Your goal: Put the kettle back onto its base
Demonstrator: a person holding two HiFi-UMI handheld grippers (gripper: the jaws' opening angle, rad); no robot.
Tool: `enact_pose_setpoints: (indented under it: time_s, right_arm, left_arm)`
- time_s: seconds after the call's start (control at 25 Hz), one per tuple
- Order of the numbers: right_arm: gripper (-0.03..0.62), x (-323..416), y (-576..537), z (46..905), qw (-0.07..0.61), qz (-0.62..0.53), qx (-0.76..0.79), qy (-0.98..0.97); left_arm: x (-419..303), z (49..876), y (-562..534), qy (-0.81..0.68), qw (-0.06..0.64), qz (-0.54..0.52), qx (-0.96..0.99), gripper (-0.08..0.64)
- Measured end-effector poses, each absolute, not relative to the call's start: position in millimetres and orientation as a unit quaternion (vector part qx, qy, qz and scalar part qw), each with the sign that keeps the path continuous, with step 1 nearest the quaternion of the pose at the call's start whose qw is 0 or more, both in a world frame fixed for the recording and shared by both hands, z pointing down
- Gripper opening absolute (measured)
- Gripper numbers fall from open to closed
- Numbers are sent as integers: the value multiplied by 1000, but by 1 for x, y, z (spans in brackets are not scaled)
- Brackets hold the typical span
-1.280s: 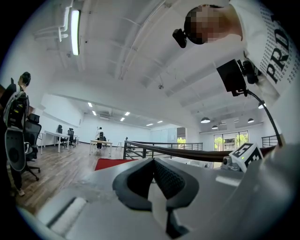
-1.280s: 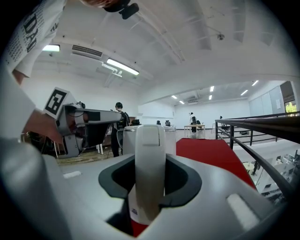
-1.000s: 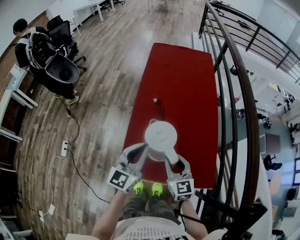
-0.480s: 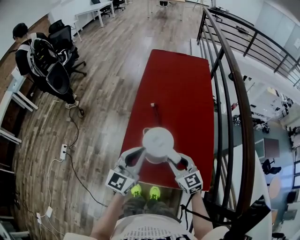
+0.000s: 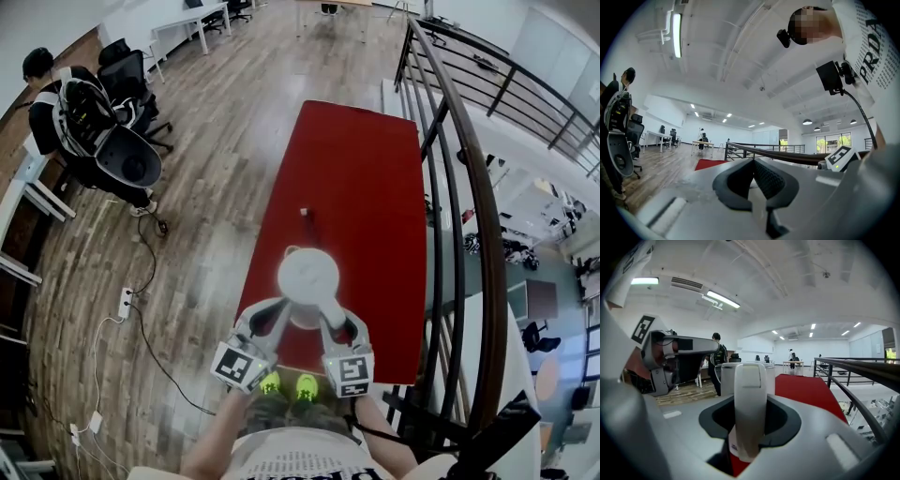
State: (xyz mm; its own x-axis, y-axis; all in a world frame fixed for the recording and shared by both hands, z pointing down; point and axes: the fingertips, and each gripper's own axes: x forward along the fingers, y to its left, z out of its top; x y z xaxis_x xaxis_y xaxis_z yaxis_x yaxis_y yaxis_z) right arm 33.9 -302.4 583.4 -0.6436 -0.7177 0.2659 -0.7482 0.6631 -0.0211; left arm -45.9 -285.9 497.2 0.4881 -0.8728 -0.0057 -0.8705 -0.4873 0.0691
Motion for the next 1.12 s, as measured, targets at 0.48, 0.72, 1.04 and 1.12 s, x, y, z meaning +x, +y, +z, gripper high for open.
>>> enact_pose_setpoints:
  time_s: [0.48,0.72,1.04,1.12]
  right_arm:
    - [124,4,-286,588,133,85,435,-886]
    - [121,5,-296,582,132,61,393,-908]
    - [120,21,-299,587,122,55,312,-941]
    - [120,27,-303,589,121,50,275,-953]
  left_arm:
    - [-51,500,-285,-507,42,-34,860,-8]
    - [-59,501,-285,-507,44,-32,860,-8]
    - [-60,504,-287,-500,52,-32,864,-8]
    - [-58,503,-288,-498,52,-32,865,-8]
